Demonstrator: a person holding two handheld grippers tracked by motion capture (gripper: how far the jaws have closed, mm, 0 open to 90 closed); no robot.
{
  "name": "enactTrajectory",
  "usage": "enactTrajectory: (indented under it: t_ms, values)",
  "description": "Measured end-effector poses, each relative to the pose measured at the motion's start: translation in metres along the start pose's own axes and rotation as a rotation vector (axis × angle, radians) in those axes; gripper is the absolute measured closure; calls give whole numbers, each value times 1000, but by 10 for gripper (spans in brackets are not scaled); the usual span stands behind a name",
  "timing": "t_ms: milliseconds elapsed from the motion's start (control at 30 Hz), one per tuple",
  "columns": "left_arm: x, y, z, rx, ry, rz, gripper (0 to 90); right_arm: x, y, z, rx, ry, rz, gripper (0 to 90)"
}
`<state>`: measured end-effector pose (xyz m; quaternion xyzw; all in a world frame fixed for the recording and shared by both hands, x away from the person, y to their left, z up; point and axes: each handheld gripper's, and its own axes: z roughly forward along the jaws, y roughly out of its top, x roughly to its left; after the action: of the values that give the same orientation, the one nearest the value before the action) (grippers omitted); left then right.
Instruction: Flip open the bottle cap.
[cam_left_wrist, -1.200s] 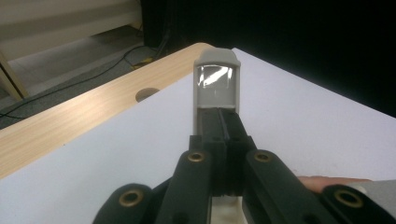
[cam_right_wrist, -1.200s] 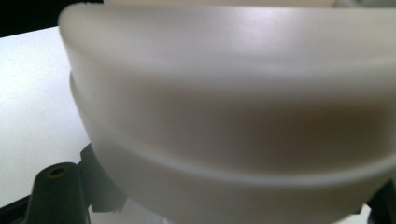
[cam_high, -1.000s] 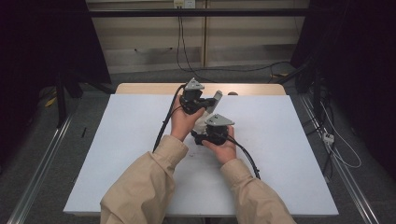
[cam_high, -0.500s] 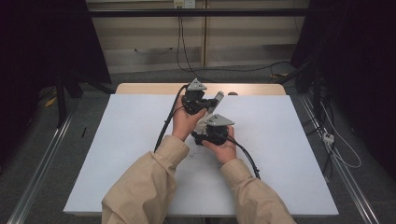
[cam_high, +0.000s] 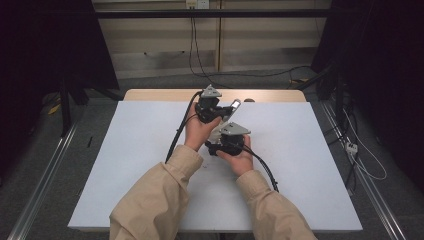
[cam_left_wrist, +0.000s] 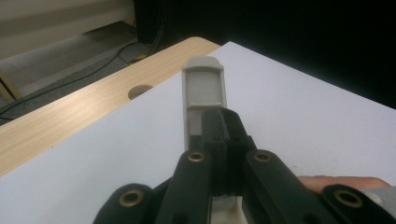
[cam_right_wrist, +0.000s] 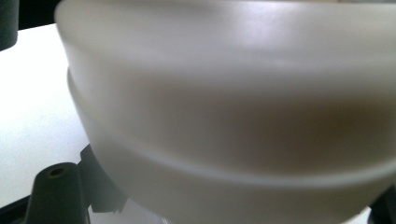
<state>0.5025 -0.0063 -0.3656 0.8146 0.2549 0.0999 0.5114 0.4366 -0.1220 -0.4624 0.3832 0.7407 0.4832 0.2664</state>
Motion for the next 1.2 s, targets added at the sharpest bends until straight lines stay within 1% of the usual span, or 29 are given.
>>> enactTrajectory:
  t_ms: [67,133,267,367,500,833,1033,1100,1200]
  values:
    - [1,-1,0,9,-1,-6,900,0,0,0,0,0,0,187]
    - [1,-1,0,17,0,-1,900,0,0,0,0,1,0,187]
    - [1,-2,1,15,1,-5,900,0,0,0,0,1,0,187]
    - [1,-3,3,27,0,-4,900,0,0,0,1,2,-1,187]
    - [1,-3,4,27,3,0,900,0,0,0,2,3,-1,187]
    - [1,-3,5,35,-6,-3,900,0,0,0,4,4,-2,187]
    - [2,-3,3,42,-10,-4,900,-1,0,0,5,5,-3,187]
    - [2,-3,3,43,-8,2,900,0,0,0,5,4,-4,186]
    - [2,-4,2,43,-10,-3,900,0,0,0,5,4,-3,186]
